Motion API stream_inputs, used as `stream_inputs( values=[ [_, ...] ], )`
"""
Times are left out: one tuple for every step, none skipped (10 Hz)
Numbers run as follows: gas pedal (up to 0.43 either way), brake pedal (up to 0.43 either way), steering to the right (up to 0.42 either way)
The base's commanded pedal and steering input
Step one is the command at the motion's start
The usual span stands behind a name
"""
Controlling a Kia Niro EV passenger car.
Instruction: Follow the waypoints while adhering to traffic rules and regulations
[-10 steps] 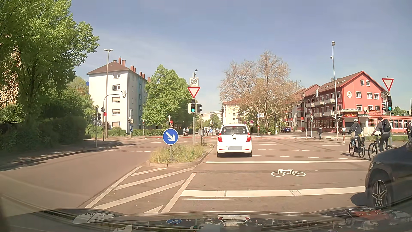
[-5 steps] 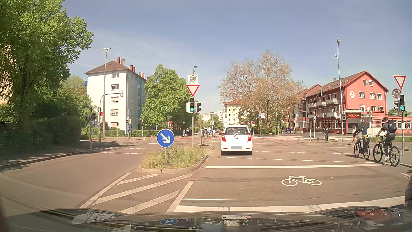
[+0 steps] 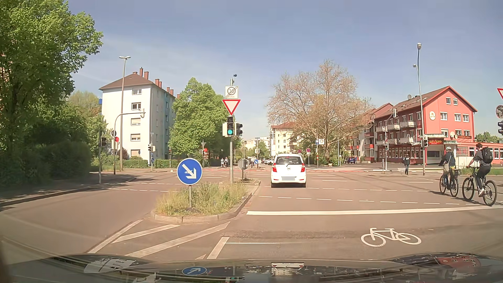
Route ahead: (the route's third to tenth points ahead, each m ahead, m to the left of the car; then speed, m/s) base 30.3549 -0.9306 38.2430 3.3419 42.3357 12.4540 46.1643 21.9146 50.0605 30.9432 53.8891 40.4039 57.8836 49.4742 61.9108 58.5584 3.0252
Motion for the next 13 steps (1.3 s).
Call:
stream_inputs(
  values=[
    [0.087,0.0,0.043],
    [0.087,0.0,0.049],
    [0.087,0.0,0.058],
    [0.098,0.0,0.071],
    [0.098,0.0,0.083],
    [0.11,0.0,0.094],
    [0.118,0.0,0.099],
    [0.118,0.0,0.101],
    [0.118,0.0,0.096],
    [0.118,0.0,0.088],
    [0.118,0.0,0.075],
    [0.118,0.0,0.065],
    [0.118,0.0,0.059]
  ],
)
